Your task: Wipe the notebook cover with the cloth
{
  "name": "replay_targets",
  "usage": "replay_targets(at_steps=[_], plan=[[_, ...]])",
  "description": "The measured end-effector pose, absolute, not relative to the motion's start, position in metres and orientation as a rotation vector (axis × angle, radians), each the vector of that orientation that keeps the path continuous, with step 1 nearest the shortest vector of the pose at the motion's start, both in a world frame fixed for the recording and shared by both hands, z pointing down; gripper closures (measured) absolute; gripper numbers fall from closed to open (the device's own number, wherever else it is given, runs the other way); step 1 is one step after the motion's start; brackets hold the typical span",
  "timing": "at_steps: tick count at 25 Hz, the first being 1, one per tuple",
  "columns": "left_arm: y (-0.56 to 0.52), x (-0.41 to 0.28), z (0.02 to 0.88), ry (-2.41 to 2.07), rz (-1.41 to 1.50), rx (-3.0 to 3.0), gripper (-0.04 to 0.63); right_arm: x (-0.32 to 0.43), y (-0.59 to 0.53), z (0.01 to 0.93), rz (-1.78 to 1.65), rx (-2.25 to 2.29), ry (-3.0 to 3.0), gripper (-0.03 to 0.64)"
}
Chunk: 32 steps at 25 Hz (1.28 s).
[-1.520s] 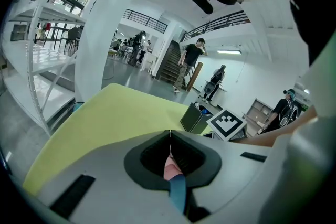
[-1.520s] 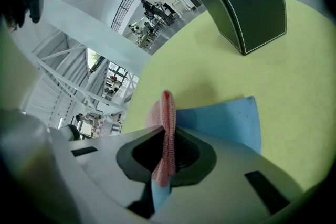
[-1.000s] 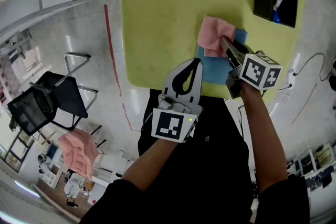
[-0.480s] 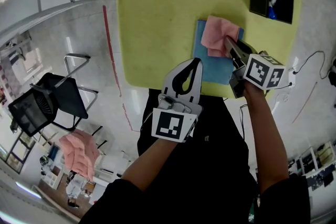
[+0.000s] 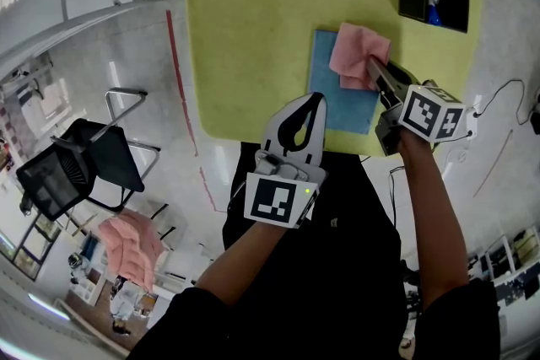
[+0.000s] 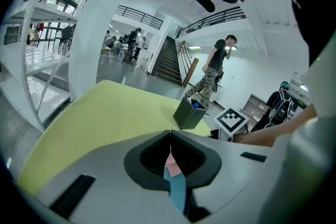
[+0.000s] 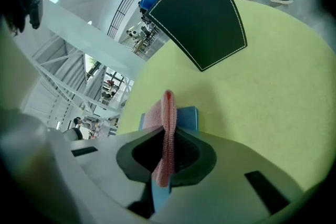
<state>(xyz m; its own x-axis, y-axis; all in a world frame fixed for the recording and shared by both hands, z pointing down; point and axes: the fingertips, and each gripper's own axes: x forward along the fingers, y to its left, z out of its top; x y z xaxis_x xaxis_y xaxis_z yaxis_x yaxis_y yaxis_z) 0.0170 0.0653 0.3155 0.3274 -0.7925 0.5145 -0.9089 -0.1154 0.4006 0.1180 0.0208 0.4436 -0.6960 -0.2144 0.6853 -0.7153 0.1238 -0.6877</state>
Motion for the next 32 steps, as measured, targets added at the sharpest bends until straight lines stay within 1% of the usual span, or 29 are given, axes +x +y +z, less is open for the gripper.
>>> replay_targets(at_steps=[11,14,18,27,32], plan=[[0.065,0.037,0.306,-1.462,0.237,1.980,0.578,0.147,0.015,0.439,1.586,0.934,-1.979,0.577],[0.066,0.035,0.307,-1.468,0.233,1.976,0.578,0.152,0.014,0.440,1.561,0.948,-1.980,0.576],[0.068,0.034,0.307,-1.463,0.232,1.980,0.578,0.155,0.014,0.443,1.405,0.925,-1.993,0.575],[0.078,0.023,0.312,-1.474,0.237,1.964,0.578,0.156,0.013,0.442,1.432,0.974,-1.983,0.575],[0.085,0.014,0.319,-1.482,0.284,1.963,0.578,0.152,0.001,0.419,1.413,1.072,-2.018,0.575]])
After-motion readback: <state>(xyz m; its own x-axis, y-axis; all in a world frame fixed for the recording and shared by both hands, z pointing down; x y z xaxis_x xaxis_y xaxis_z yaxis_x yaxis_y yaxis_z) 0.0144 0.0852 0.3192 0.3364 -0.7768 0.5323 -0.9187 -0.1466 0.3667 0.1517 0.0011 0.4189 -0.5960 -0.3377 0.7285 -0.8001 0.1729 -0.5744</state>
